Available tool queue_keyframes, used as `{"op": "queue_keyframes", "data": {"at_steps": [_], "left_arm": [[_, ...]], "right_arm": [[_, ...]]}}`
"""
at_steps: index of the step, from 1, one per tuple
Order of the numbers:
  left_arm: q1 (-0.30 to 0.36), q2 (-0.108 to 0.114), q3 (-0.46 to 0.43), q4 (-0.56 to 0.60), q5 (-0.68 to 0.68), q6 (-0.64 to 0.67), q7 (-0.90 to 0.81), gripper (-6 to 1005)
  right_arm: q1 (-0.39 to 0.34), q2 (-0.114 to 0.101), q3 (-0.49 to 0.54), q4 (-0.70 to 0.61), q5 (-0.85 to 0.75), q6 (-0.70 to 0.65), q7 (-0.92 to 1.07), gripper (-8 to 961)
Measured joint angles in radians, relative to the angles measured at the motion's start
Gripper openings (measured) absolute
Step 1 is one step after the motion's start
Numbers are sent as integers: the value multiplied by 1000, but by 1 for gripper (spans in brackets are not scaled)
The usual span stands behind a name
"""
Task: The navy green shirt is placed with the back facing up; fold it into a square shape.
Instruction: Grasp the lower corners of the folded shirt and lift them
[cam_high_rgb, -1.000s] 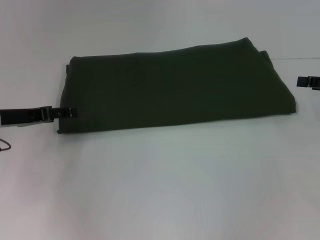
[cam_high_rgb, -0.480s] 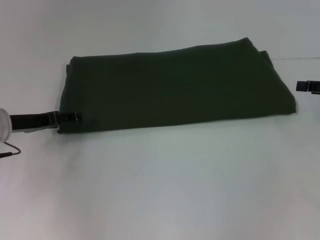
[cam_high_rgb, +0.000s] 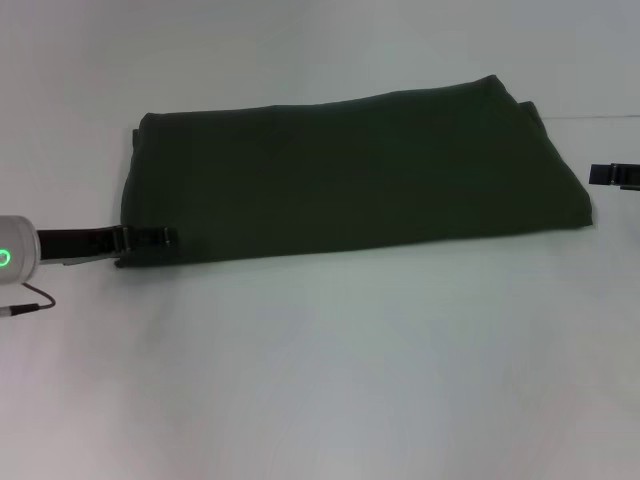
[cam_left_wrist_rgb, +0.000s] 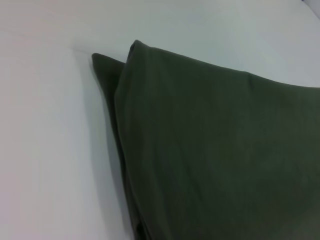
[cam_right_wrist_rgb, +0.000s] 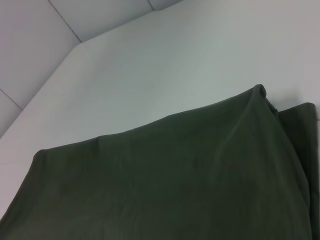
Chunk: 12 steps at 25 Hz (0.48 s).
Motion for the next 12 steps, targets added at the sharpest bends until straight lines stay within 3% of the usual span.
{"op": "queue_keyframes", "data": {"at_steps": [12], "left_arm": [[2, 0, 19, -1, 2, -21, -1, 836]], "right_arm": [[2, 0, 0, 0, -1, 1, 3, 753]]}}
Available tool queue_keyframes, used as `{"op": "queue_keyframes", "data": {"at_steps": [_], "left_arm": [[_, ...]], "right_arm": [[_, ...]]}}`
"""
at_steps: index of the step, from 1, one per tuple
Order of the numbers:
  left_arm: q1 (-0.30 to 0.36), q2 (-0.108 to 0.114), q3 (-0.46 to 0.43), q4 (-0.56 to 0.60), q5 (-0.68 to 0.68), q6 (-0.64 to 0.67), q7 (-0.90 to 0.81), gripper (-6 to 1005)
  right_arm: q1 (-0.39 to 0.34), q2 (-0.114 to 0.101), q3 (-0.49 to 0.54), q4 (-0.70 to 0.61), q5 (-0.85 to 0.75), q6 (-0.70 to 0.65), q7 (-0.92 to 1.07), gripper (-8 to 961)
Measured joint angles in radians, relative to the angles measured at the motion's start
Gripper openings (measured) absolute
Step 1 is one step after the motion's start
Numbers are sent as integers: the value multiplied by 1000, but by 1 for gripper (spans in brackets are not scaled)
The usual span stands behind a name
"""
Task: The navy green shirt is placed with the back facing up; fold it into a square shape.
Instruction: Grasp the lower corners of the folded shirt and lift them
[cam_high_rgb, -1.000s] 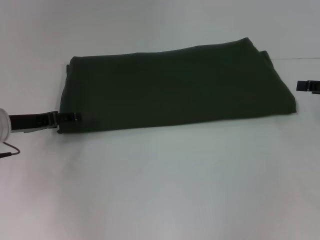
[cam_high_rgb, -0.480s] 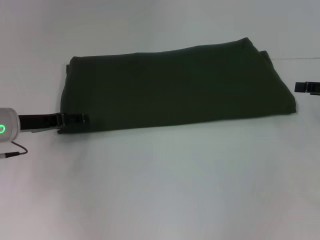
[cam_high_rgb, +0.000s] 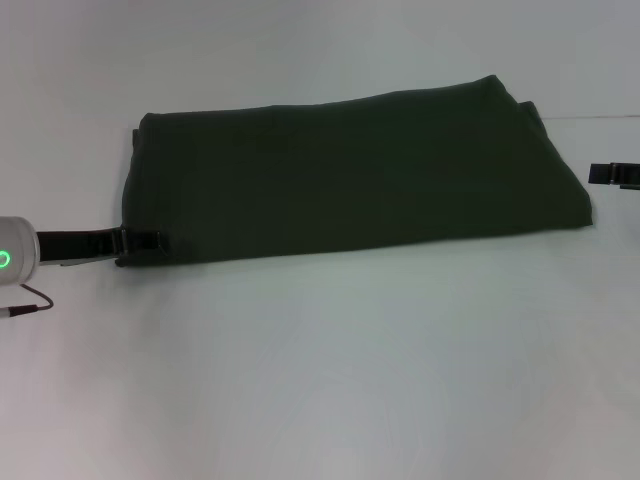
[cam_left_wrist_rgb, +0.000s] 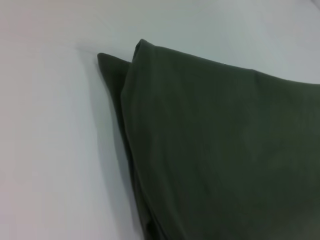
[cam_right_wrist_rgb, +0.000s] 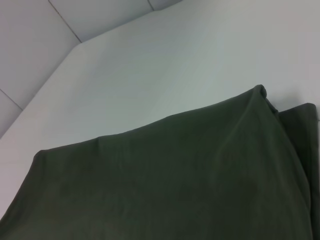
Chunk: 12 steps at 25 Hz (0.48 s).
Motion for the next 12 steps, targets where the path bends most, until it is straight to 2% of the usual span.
{"op": "queue_keyframes", "data": {"at_steps": [8, 12], "left_arm": [[1, -2, 9, -11, 1, -51, -20, 589], [-4, 1, 10, -21, 15, -49, -29, 389]], "right_arm": [[1, 0, 0, 0, 0, 0, 2, 752], [2, 0, 0, -2, -12, 0, 9, 752]]}}
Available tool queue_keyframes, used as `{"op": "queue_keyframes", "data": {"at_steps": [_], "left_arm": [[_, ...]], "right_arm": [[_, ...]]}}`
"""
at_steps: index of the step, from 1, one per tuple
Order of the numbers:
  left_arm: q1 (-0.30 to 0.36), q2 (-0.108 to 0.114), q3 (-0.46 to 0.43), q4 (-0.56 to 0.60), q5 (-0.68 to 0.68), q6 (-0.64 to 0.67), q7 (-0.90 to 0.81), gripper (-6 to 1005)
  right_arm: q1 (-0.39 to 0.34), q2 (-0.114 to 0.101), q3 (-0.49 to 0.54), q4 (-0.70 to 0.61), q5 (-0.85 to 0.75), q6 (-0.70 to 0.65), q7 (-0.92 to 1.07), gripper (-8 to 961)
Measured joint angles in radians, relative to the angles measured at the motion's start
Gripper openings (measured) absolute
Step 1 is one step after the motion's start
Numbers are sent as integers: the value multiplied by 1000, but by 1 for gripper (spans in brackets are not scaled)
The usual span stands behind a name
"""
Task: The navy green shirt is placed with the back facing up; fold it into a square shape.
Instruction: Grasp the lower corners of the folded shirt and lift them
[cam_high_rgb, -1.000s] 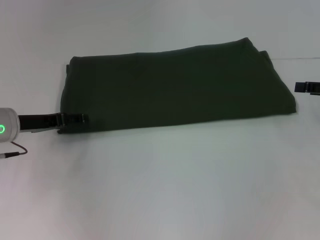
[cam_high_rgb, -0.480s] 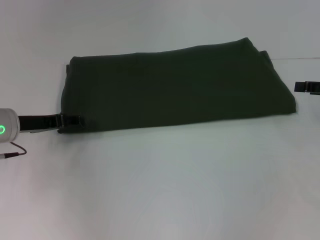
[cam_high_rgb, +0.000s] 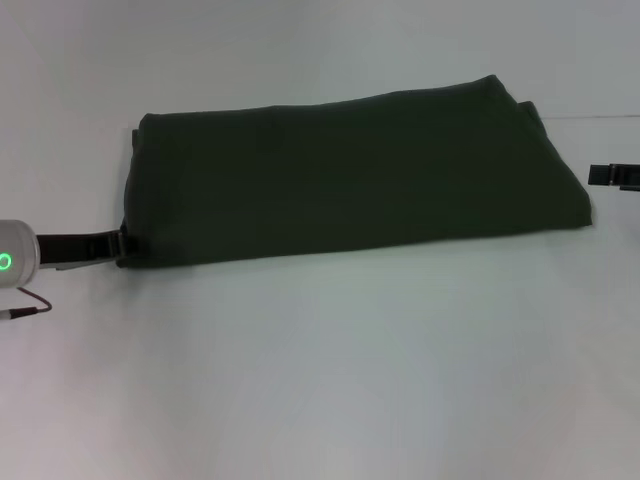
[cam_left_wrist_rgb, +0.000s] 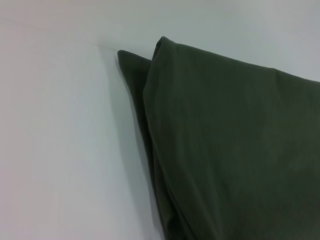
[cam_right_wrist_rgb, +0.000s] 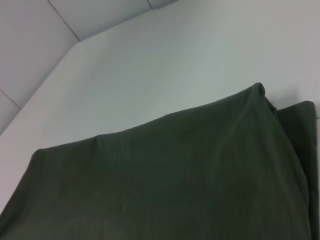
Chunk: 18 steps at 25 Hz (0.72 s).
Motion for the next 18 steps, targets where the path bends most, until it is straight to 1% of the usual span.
{"op": "queue_keyframes", "data": {"at_steps": [1, 7, 12, 15, 18], "left_arm": [[0, 0, 0, 0, 3, 1, -3, 339], [-1, 1, -4, -1, 5, 8, -20, 139], [0, 0, -7, -1, 1, 8, -29, 155], [0, 0, -7, -1, 1, 8, -29, 267], [-5, 1, 12, -3, 20, 7, -38, 379]], "right_arm": [[0, 0, 0, -1, -2, 0, 2, 752], [2, 1, 0, -4, -8, -2, 3, 751], [2, 1, 0, -4, -14, -2, 3, 750], [2, 1, 0, -3, -14, -2, 3, 750], [2, 1, 0, -3, -14, -2, 3, 750]]}}
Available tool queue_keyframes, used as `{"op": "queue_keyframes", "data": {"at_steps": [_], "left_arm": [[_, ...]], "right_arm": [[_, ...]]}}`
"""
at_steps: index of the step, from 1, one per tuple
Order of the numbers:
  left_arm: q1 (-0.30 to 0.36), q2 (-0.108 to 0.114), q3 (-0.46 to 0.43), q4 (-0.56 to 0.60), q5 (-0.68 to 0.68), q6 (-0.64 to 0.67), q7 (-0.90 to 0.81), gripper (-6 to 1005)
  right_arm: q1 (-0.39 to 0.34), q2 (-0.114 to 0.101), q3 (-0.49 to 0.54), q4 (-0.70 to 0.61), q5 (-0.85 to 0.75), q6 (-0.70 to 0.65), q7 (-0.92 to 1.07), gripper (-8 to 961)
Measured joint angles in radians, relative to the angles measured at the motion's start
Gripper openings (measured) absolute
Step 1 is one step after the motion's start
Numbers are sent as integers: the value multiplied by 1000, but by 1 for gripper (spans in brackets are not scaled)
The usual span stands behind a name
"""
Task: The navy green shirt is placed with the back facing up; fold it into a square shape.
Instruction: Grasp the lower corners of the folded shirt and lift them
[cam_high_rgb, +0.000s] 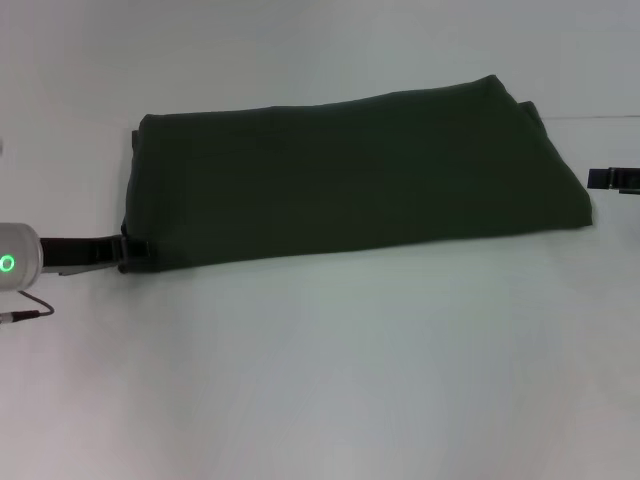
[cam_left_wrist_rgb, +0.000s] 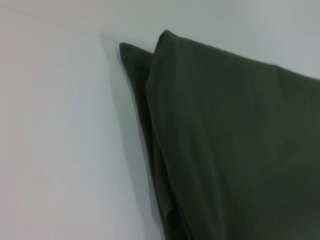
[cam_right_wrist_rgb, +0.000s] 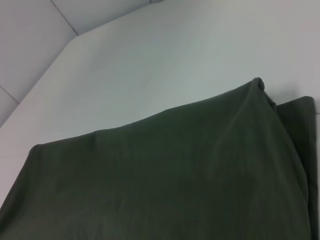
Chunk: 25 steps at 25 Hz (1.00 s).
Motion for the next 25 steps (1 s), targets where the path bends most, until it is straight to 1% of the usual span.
{"op": "queue_keyframes", "data": {"at_steps": [5, 10, 13, 16, 18, 19, 22, 25], "left_arm": [[-7, 3, 9, -3, 19, -2, -19, 328], [-8, 4, 3, -1, 17, 2, -20, 193], [-8, 4, 2, 1, 13, 11, -21, 112], [-10, 5, 1, 4, 11, 14, -21, 59], [-11, 5, 2, 5, 11, 14, -21, 24], [-13, 5, 3, 5, 11, 14, -21, 7], [-18, 5, 6, 6, 10, 15, -21, 7], [-19, 5, 5, 6, 11, 16, -21, 7]], "right_arm": [[0, 0, 0, 1, 0, 1, 0, 749], [2, -1, 0, 2, -2, 3, 17, 749], [18, -7, -6, -5, -39, 3, 96, 748], [58, -18, -12, -8, -141, 3, 213, 748], [94, -21, -13, -8, -232, 4, 295, 748], [113, -20, -13, -8, -268, 6, 325, 748], [157, -10, -20, -3, -353, 41, 374, 747], [186, 1, -63, 12, -401, 106, 406, 747]]}}
